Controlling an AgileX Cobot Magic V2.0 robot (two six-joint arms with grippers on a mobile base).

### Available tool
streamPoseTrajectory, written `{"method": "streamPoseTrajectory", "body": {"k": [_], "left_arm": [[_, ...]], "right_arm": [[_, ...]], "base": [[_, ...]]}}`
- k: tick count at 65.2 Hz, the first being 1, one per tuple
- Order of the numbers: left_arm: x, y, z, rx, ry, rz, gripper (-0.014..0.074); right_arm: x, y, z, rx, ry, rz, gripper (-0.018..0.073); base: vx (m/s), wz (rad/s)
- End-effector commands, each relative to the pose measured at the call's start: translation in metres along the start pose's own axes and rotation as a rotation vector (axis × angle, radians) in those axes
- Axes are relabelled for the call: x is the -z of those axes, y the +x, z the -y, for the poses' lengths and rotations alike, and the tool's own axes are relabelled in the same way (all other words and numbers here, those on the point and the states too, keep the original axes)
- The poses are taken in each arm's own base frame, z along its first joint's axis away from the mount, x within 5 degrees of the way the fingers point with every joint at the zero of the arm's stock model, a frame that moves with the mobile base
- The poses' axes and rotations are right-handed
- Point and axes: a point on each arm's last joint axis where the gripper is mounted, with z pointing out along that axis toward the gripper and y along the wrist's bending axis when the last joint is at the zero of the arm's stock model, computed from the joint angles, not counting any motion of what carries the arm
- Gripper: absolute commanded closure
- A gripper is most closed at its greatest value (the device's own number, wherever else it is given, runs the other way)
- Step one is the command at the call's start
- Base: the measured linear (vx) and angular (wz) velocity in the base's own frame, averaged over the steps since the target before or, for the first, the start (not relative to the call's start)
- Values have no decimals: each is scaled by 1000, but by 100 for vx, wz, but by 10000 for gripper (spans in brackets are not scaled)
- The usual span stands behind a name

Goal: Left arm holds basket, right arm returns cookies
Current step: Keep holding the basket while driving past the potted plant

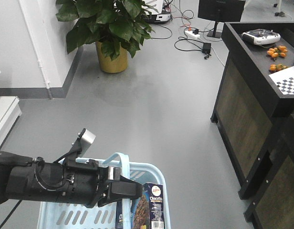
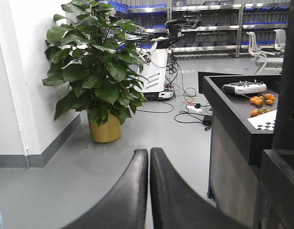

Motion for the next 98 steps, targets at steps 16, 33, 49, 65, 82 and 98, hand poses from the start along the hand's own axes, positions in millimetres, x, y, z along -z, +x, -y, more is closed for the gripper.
{"method": "streamPoseTrajectory", "body": {"k": [16, 33, 49, 65, 82, 98], "left_arm": [[7, -5, 26, -9, 135, 48, 603], [7, -5, 26, -9, 135, 48, 603], [7, -5, 26, -9, 135, 48, 603], [7, -5, 26, -9, 135, 48, 603], [7, -5, 26, -9, 135, 48, 603], [7, -5, 26, -9, 135, 48, 603]], "right_arm": [[1, -7, 0, 10, -2, 86, 567], [1, -7, 0, 10, -2, 86, 567], [1, -7, 0, 10, -2, 86, 567], [1, -7, 0, 10, -2, 86, 567], [1, -7, 0, 10, -2, 86, 567], [1, -7, 0, 10, -2, 86, 567]], "base": [[25, 0], [24, 4], [22, 7], [20, 22], [20, 50], [21, 65]]}}
